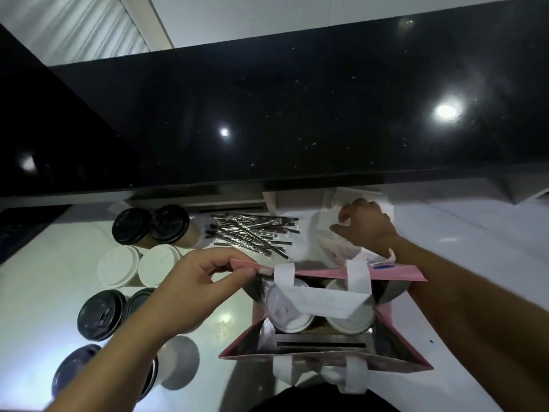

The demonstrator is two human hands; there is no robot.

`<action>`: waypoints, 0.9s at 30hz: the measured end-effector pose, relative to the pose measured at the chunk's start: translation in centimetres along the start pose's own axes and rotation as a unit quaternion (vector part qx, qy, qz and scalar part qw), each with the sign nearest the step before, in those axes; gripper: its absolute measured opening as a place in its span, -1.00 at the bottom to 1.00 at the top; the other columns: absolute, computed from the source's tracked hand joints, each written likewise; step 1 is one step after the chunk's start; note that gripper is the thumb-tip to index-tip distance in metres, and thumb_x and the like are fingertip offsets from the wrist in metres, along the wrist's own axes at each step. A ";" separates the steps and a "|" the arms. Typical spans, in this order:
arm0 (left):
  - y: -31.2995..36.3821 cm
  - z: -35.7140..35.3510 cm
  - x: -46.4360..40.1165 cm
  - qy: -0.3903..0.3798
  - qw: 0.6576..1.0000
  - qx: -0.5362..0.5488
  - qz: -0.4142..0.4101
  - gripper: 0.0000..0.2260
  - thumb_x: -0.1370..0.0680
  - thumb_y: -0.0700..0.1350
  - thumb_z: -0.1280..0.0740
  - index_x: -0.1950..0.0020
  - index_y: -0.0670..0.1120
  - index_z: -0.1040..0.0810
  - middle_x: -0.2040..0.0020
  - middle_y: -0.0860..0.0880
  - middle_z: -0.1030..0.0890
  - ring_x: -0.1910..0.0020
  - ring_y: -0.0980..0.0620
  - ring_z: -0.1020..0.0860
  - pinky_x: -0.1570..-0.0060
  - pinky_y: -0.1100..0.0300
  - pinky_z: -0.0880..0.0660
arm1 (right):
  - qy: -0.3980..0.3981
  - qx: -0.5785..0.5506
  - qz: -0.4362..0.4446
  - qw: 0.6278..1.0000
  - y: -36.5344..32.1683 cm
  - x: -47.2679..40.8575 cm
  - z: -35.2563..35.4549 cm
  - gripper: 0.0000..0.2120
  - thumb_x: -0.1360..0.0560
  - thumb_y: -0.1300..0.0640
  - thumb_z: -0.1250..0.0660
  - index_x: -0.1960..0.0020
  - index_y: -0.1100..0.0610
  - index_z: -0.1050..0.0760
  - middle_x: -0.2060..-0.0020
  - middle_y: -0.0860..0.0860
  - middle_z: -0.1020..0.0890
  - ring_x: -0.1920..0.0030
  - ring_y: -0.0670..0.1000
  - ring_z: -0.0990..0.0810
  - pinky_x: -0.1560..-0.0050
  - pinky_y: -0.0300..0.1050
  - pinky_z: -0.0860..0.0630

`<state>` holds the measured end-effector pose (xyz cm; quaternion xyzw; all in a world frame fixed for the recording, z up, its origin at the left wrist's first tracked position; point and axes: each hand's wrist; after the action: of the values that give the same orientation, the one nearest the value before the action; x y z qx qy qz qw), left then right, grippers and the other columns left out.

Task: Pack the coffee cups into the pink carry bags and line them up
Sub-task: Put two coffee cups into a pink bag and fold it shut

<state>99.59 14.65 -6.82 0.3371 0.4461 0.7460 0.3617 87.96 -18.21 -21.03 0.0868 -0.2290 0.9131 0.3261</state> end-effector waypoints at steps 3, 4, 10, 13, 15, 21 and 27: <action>-0.1 0.0 0.0 -0.005 1.000 -0.002 0.000 -0.80 -0.57 0.13 -0.42 -0.10 0.10 -0.76 -0.05 -0.02 -0.76 -0.09 -0.07 -0.71 -0.17 0.02 -0.60 | -0.009 -0.039 -0.015 0.999 0.0 0.0 0.3 -0.75 -0.49 -0.16 -0.43 -0.02 -0.02 -0.68 -0.13 0.01 -0.61 -0.13 0.13 -0.55 -0.21 0.09 -0.54; -0.1 0.0 0.0 -0.005 1.000 -0.002 0.001 -0.80 -0.57 0.14 -0.42 -0.10 0.11 -0.76 -0.05 -0.02 -0.76 -0.09 -0.07 -0.71 -0.17 0.02 -0.60 | -0.013 -0.046 -0.020 0.999 0.0 0.0 0.4 -0.77 -0.49 -0.13 -0.43 -0.03 -0.01 -0.69 -0.14 0.02 -0.62 -0.14 0.14 -0.56 -0.23 0.09 -0.54; 0.0 0.1 0.0 0.004 1.000 0.008 0.009 -0.78 -0.55 0.12 -0.43 -0.08 0.07 -0.77 -0.05 -0.03 -0.76 -0.09 -0.07 -0.71 -0.20 -0.12 -0.59 | -0.006 -0.090 -0.042 0.995 0.1 0.2 0.5 -0.81 -0.54 0.16 -0.35 -0.04 0.07 -0.73 0.00 0.00 -0.72 -0.02 0.11 -0.64 -0.09 -0.06 -0.58; -0.1 0.1 0.0 0.010 1.000 0.016 0.013 -0.77 -0.54 0.12 -0.43 -0.08 0.04 -0.77 -0.05 -0.05 -0.76 -0.10 -0.08 -0.71 -0.22 -0.17 -0.57 | 0.019 -0.164 -0.068 0.984 0.5 0.4 0.8 -0.82 -0.55 0.16 -0.32 0.18 0.00 -0.63 0.23 -0.08 -0.64 0.13 0.05 -0.59 0.21 -0.20 -0.40; -0.3 0.0 -0.1 0.014 1.000 0.011 0.010 -0.77 -0.55 0.13 -0.43 -0.09 0.06 -0.77 -0.05 -0.04 -0.76 -0.09 -0.08 -0.71 -0.20 -0.14 -0.58 | 0.046 -0.236 -0.096 0.966 0.9 0.5 1.2 -0.87 -0.58 0.13 -0.33 0.02 0.03 -0.67 0.14 -0.06 -0.66 0.13 0.02 -0.59 0.24 -0.25 -0.41; -0.6 -0.3 -0.3 0.036 0.999 0.019 -0.003 -0.79 -0.57 0.16 -0.40 -0.12 0.16 -0.75 -0.04 0.01 -0.76 -0.06 -0.02 -0.71 -0.13 -0.04 -0.60 | 0.169 -0.290 -0.126 0.933 3.0 2.0 2.6 -0.79 -0.66 0.08 -0.27 -0.20 0.13 -0.59 0.05 0.02 -0.65 0.14 0.06 -0.57 0.12 -0.16 -0.39; 0.0 -1.1 -0.2 0.071 0.997 0.012 -0.019 -0.81 -0.57 0.14 -0.38 -0.10 0.20 -0.74 -0.01 0.06 -0.77 -0.03 0.05 -0.72 -0.09 0.01 -0.64 | 0.245 -0.217 -0.102 0.939 4.8 7.8 5.2 -0.85 -0.70 0.04 -0.20 -0.23 0.02 -0.47 0.01 -0.04 -0.55 0.03 0.08 -0.56 0.12 -0.06 -0.57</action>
<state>98.78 13.98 -7.23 0.2791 0.4861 0.7558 0.3385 78.93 -19.59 -15.74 -0.1897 -0.3246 0.7959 0.4745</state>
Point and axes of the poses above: each hand's wrist, its own x-axis away from the middle knuckle, its own z-axis out of the back of the hand, y = z × x
